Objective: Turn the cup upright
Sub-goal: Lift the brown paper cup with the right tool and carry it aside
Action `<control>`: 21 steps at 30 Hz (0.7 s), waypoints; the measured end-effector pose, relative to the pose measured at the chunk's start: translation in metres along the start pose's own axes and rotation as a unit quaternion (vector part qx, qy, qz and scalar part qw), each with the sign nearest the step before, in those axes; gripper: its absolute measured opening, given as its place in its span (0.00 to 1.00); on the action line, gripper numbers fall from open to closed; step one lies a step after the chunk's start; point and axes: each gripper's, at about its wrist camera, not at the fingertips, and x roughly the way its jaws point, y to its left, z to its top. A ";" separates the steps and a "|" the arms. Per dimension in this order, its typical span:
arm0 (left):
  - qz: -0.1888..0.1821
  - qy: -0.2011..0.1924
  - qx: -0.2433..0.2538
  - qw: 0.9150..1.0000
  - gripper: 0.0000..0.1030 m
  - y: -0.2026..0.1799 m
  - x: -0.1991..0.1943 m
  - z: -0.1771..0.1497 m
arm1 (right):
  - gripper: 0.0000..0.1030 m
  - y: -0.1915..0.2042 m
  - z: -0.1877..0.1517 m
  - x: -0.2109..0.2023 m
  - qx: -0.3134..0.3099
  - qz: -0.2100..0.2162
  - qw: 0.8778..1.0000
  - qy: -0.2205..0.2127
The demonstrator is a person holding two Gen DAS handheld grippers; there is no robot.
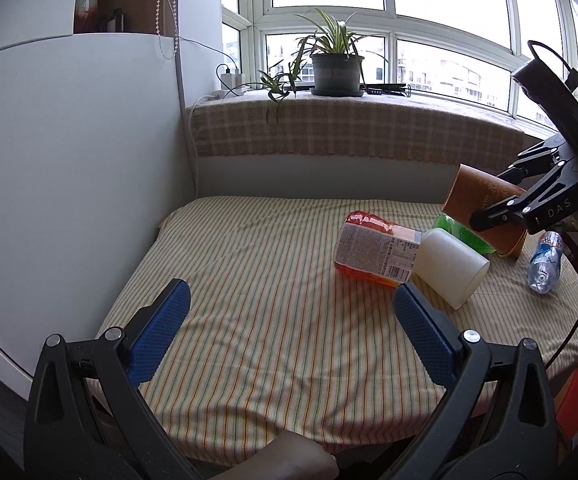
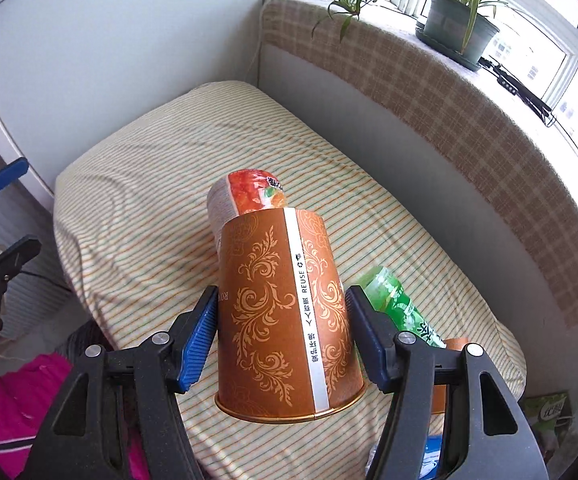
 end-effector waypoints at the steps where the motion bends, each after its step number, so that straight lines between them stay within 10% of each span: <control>1: -0.001 0.000 0.002 1.000 1.00 -0.001 0.000 0.000 | 0.61 0.006 -0.007 -0.002 -0.006 0.003 1.000 -0.001; 21: -0.073 0.045 0.047 0.995 1.00 -0.028 0.007 -0.009 | 0.62 0.049 -0.080 0.058 -0.070 0.032 0.994 0.075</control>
